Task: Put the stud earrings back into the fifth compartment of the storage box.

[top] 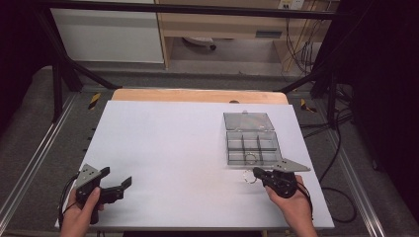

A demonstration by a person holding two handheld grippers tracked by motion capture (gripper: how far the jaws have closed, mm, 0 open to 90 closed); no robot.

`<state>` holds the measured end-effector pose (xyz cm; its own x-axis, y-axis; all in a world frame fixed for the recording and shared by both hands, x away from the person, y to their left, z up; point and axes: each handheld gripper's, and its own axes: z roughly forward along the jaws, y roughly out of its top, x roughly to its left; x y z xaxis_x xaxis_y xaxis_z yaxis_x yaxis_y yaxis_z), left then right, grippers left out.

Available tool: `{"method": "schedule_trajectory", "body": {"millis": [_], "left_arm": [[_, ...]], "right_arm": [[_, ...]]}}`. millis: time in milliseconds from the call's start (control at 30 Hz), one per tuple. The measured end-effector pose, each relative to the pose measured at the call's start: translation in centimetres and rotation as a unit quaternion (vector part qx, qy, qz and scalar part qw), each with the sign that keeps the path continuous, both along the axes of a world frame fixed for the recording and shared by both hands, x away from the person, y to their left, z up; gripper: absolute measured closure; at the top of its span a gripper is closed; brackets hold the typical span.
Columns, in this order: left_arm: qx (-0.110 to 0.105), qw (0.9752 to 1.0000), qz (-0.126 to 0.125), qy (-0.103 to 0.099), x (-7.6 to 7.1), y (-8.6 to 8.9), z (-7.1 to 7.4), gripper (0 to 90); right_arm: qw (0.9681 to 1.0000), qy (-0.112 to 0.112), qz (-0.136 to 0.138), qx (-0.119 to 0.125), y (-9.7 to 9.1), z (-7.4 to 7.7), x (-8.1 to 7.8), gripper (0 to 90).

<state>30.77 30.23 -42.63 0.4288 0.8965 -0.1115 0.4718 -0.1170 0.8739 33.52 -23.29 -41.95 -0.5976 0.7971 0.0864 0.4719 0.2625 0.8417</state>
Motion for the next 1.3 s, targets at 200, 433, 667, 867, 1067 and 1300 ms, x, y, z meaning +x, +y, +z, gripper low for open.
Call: {"method": "schedule_trajectory", "body": {"millis": [200, 433, 667, 867, 1067, 1300], "left_arm": [[-0.002, 0.9999, -0.014, 0.0, -0.2, -0.4, 0.0, 8.1], [0.001, 0.9999, -0.014, 0.002, -0.1, -0.3, 0.0, 8.3], [0.01, 0.9995, -0.03, 0.007, 0.1, -1.1, -0.4, 8.7], [0.009, 0.9993, -0.037, 0.001, 0.0, -1.3, -0.3, 7.7], [0.006, 0.9993, -0.036, -0.003, -0.1, -1.2, -0.1, 7.5], [0.003, 0.9993, -0.036, -0.001, -0.1, -1.2, -0.1, 7.5]], "right_arm": [[0.9999, -0.003, -0.013, 0.01, -0.5, 0.2, 0.0, 87.4], [0.9992, -0.02, -0.017, 0.03, -0.6, 1.2, 0.6, 87.4], [0.9969, -0.058, -0.034, 0.041, -0.1, 3.5, 1.9, 87.4], [0.9947, -0.076, -0.047, 0.051, 0.0, 5.1, 3.0, 87.4], [0.9925, -0.097, -0.053, 0.054, -0.3, 6.5, 3.5, 87.4], [0.991, -0.1, -0.068, 0.058, -0.9, 7.0, 4.4, 87.4]]}}
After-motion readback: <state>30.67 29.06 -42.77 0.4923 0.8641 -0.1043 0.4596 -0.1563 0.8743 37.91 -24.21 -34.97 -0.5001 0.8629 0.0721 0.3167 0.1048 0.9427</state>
